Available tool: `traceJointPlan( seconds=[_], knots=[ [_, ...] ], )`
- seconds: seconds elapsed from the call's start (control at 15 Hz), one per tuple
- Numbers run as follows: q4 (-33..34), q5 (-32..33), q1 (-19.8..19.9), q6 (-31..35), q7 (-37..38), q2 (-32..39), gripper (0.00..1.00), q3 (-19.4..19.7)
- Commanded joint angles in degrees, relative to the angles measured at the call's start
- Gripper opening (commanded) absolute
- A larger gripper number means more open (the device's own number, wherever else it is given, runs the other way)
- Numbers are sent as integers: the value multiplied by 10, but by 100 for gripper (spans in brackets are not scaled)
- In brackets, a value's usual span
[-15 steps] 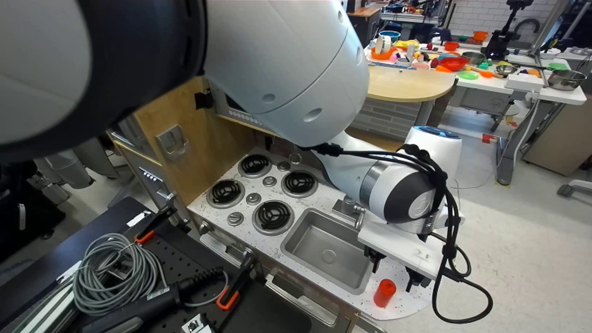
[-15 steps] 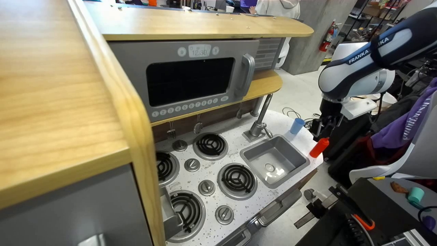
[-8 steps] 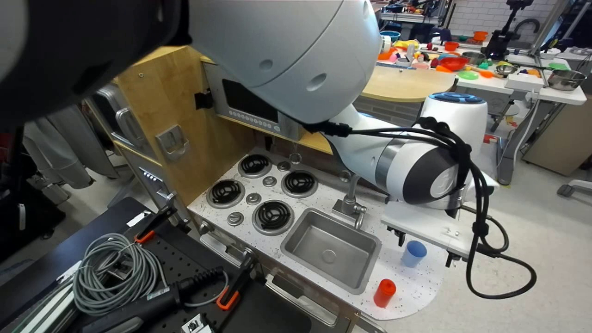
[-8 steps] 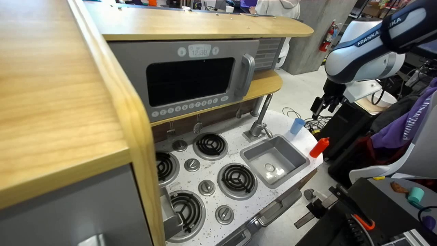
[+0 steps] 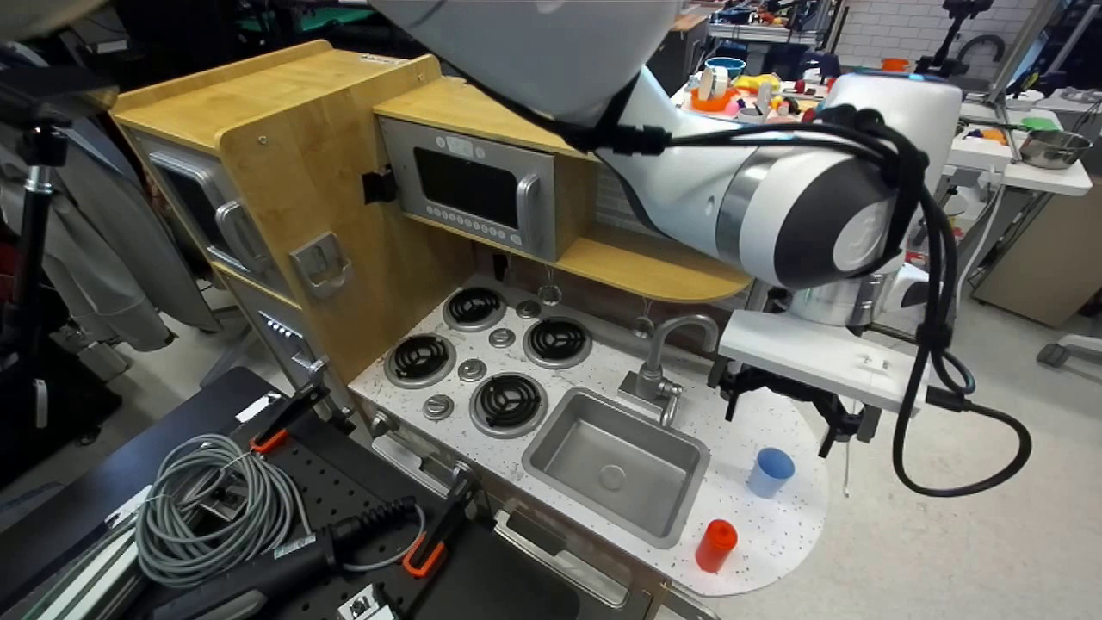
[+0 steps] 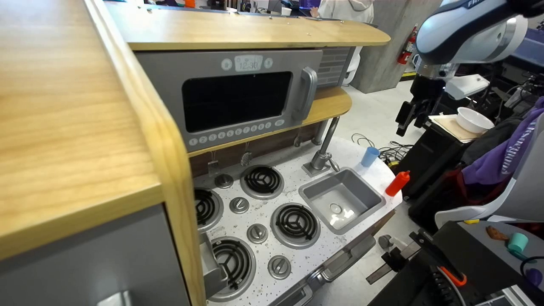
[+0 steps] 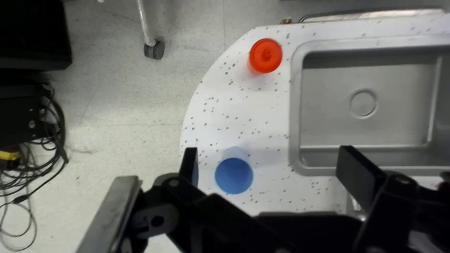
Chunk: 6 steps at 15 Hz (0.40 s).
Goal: Take the red sauce bottle out of the the blue cup and put it on the countertop
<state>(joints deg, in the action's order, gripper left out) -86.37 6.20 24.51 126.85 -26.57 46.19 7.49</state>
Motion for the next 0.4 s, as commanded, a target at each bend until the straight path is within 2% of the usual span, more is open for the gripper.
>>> traceJointPlan(
  seconds=[0.0, 0.13, 0.33],
  knots=[
    [5, -1, 0, -42, -12, -9, 100, -3],
    [8, -2, -1, -84, -24, -20, 100, -6],
    [7, -1, -1, -88, -28, -21, 100, -7]
  ],
)
